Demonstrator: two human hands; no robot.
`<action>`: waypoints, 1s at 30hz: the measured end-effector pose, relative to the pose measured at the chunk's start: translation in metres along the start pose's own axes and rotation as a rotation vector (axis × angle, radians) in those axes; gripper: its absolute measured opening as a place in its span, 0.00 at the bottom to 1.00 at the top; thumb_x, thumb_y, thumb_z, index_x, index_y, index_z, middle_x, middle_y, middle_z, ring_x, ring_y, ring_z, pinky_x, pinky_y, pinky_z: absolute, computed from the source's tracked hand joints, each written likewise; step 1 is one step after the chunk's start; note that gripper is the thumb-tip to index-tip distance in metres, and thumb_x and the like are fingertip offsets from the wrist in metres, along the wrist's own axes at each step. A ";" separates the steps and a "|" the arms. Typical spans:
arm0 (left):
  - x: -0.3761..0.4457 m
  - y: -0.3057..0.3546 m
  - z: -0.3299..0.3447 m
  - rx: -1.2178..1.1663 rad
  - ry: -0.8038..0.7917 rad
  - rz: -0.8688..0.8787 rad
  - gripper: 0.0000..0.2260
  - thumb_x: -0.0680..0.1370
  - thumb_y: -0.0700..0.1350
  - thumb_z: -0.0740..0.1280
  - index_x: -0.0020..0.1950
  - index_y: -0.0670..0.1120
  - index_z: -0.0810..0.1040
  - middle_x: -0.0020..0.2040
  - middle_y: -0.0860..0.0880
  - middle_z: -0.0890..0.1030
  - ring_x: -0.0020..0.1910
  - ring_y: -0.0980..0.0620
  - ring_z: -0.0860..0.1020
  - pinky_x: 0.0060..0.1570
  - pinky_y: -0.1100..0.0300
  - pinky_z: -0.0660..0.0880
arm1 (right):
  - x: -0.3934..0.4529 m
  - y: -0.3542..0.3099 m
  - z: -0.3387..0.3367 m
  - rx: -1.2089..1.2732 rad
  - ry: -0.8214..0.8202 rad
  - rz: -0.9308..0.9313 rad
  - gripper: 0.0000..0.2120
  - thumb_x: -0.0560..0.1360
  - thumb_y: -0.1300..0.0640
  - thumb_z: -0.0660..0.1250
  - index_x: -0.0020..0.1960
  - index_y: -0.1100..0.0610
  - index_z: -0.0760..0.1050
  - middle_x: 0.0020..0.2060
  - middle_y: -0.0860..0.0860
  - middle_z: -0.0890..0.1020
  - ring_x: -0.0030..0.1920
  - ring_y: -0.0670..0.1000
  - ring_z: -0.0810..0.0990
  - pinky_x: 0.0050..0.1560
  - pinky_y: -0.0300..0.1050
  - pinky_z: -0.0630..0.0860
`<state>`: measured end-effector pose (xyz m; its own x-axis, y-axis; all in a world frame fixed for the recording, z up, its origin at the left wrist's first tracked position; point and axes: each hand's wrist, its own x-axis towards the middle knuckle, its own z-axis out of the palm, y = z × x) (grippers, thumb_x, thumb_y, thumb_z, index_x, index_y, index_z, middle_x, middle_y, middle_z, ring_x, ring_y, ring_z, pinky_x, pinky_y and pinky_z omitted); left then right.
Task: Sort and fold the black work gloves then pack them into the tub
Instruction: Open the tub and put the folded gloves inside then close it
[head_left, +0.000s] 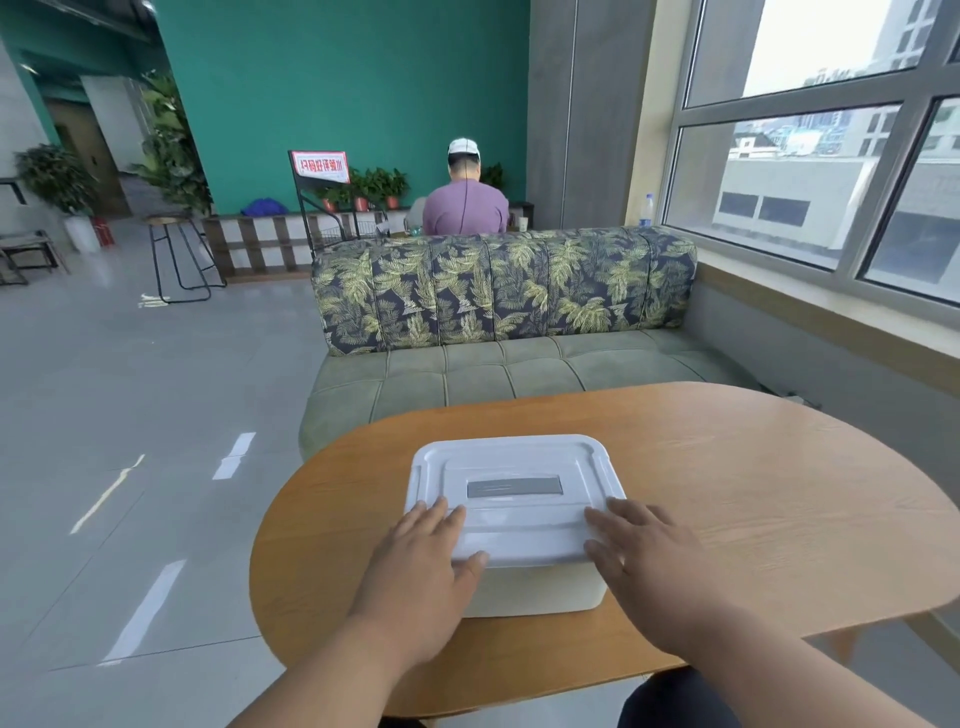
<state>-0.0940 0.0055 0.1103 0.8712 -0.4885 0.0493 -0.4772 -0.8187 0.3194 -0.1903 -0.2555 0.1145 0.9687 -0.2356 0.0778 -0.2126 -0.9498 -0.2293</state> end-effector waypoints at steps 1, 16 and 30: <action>0.000 -0.001 -0.001 0.001 -0.012 0.004 0.31 0.85 0.65 0.51 0.86 0.55 0.52 0.86 0.56 0.51 0.84 0.55 0.46 0.82 0.57 0.46 | -0.001 -0.001 0.000 -0.013 -0.008 -0.005 0.25 0.84 0.38 0.48 0.80 0.40 0.61 0.80 0.43 0.62 0.79 0.49 0.59 0.74 0.49 0.64; 0.023 0.007 0.001 0.051 -0.035 0.031 0.33 0.85 0.65 0.54 0.86 0.52 0.54 0.86 0.52 0.52 0.84 0.52 0.48 0.82 0.57 0.47 | 0.006 0.003 0.001 -0.112 -0.071 0.034 0.32 0.83 0.33 0.46 0.83 0.43 0.53 0.83 0.47 0.55 0.77 0.57 0.63 0.77 0.52 0.62; 0.112 0.015 -0.034 -0.097 0.148 -0.028 0.12 0.82 0.57 0.63 0.42 0.53 0.76 0.43 0.57 0.78 0.44 0.52 0.77 0.43 0.55 0.75 | 0.126 -0.007 -0.042 0.093 0.098 -0.009 0.19 0.80 0.39 0.59 0.39 0.50 0.73 0.36 0.47 0.79 0.39 0.53 0.78 0.41 0.50 0.78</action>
<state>0.0005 -0.0510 0.1530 0.8948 -0.4104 0.1757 -0.4455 -0.7948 0.4121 -0.0718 -0.2870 0.1665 0.9524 -0.2504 0.1738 -0.1868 -0.9300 -0.3164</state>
